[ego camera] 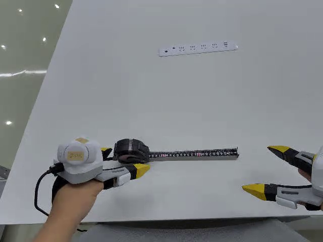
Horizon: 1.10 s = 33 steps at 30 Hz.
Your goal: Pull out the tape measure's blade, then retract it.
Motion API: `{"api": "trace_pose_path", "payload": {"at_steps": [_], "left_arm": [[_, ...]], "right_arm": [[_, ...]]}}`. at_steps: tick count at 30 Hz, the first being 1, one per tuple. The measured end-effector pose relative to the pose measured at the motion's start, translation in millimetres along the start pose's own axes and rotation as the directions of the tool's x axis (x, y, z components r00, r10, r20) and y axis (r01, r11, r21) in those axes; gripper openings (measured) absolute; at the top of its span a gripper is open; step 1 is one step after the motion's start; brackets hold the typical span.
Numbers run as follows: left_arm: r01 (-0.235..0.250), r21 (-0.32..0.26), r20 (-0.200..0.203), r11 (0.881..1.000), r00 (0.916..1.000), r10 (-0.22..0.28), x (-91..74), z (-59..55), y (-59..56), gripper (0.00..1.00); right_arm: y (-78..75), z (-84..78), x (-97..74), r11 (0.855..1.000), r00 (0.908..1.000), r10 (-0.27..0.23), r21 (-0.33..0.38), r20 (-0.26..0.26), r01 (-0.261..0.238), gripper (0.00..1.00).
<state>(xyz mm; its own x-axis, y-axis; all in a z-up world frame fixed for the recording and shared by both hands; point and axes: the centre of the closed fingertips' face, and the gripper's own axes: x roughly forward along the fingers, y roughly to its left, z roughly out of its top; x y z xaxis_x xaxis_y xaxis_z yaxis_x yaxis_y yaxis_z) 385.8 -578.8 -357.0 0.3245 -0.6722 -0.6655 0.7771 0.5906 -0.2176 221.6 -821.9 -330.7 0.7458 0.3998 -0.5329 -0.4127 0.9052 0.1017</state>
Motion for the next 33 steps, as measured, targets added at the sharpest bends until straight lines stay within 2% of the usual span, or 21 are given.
{"api": "trace_pose_path", "payload": {"at_steps": [8,13,18,23,33], "left_arm": [[-0.003,-0.009,-0.007,1.0,1.0,0.003,5.2,-2.0,-2.5,0.76],[-0.01,-0.025,0.002,1.0,0.9999,0.01,4.9,-0.9,-1.4,0.75],[-0.044,-0.066,0.027,0.997,0.9986,0.045,7.1,2.1,0.8,0.74],[-0.078,-0.077,0.022,0.994,0.9965,0.08,11.4,0.6,2.3,0.73],[-0.142,-0.149,0.051,0.979,0.9872,0.151,16.0,3.4,6.3,0.73]], "right_arm": [[-0.4,-1.8,2.8,1.0,1.0,0.003,0.005,0.0,-0.003,0.77],[0.3,-1.9,3.8,1.0,1.0,0.004,0.0,-0.002,-0.004,0.76],[-1.0,-1.0,5.8,1.0,1.0,0.004,-0.001,0.0,-0.004,0.76],[-2.2,0.1,7.9,1.0,1.0,0.003,-0.002,0.0,-0.003,0.75],[-5.7,0.1,14.2,1.0,1.0,0.008,-0.001,-0.001,-0.008,0.75]]}}
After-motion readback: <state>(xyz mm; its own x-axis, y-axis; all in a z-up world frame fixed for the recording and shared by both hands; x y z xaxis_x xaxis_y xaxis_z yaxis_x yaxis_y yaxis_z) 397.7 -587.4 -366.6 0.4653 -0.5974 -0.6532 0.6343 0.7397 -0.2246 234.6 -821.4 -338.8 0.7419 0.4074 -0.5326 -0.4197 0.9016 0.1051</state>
